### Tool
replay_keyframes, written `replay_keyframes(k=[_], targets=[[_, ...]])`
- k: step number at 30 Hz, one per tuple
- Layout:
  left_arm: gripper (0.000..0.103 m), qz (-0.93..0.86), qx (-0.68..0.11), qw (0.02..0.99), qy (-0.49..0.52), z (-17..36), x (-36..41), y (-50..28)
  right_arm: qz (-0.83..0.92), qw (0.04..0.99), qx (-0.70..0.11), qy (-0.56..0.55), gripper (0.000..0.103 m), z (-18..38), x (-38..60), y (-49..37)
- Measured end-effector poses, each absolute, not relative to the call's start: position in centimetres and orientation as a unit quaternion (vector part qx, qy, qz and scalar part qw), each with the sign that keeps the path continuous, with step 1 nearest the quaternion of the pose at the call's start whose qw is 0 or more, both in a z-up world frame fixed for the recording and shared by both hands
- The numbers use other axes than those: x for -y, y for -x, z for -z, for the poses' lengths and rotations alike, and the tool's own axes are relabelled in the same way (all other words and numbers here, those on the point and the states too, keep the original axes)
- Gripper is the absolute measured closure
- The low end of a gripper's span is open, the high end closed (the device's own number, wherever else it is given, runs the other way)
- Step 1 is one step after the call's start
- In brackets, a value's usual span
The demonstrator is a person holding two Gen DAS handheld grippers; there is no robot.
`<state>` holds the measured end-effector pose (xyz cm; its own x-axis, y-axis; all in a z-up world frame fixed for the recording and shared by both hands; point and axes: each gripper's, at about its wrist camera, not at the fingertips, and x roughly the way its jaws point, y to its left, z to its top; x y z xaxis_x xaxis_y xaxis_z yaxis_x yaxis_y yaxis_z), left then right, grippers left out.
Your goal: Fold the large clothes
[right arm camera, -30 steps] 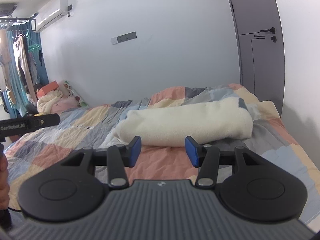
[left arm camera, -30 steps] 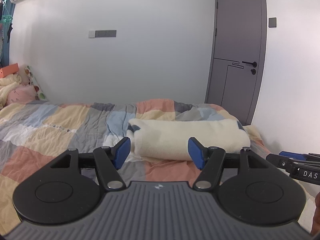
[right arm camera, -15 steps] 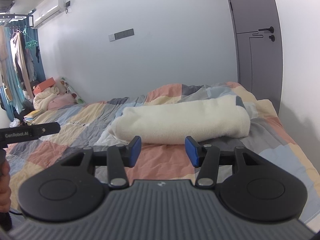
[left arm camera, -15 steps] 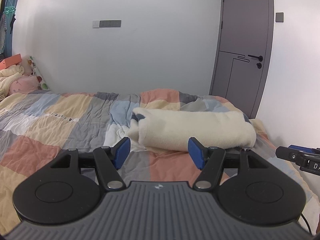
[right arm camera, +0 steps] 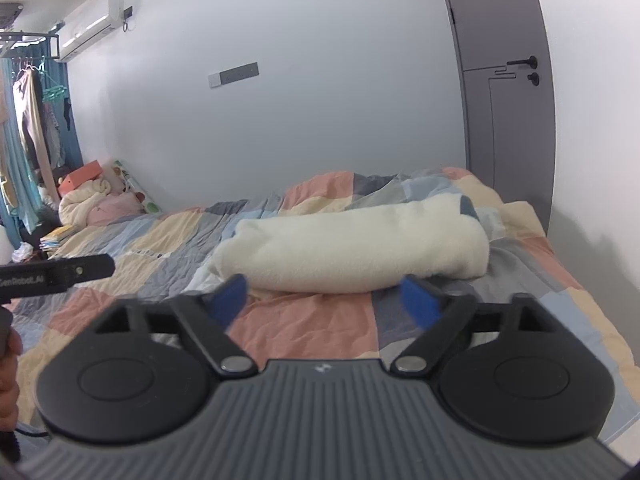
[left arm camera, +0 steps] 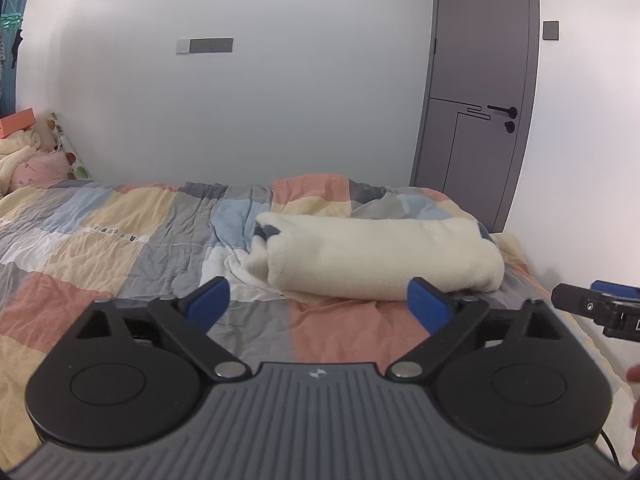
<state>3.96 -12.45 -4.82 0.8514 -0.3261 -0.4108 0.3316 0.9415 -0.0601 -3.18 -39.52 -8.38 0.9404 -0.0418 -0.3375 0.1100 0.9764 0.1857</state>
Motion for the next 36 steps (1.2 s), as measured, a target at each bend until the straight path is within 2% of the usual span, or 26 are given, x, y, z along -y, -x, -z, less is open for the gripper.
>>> replay_keyframes(k=[2,17,36], targets=[[0.003,0.166,-0.214,0.963,-0.008,4.8,12.5,-4.1,0.046,0.979,-0.173,-0.097,0.0,8.4,39.7,3.0],[0.001,0.156,-0.207,0.965,-0.046,4.7,13.6,-3.4,0.036,0.981,-0.169,-0.092,0.0,8.4,39.4,2.8],[0.001,0.152,-0.212,0.965,-0.023,4.1,12.8,-3.3,0.038,0.981,-0.168,-0.087,0.0,8.2,39.3,3.0]])
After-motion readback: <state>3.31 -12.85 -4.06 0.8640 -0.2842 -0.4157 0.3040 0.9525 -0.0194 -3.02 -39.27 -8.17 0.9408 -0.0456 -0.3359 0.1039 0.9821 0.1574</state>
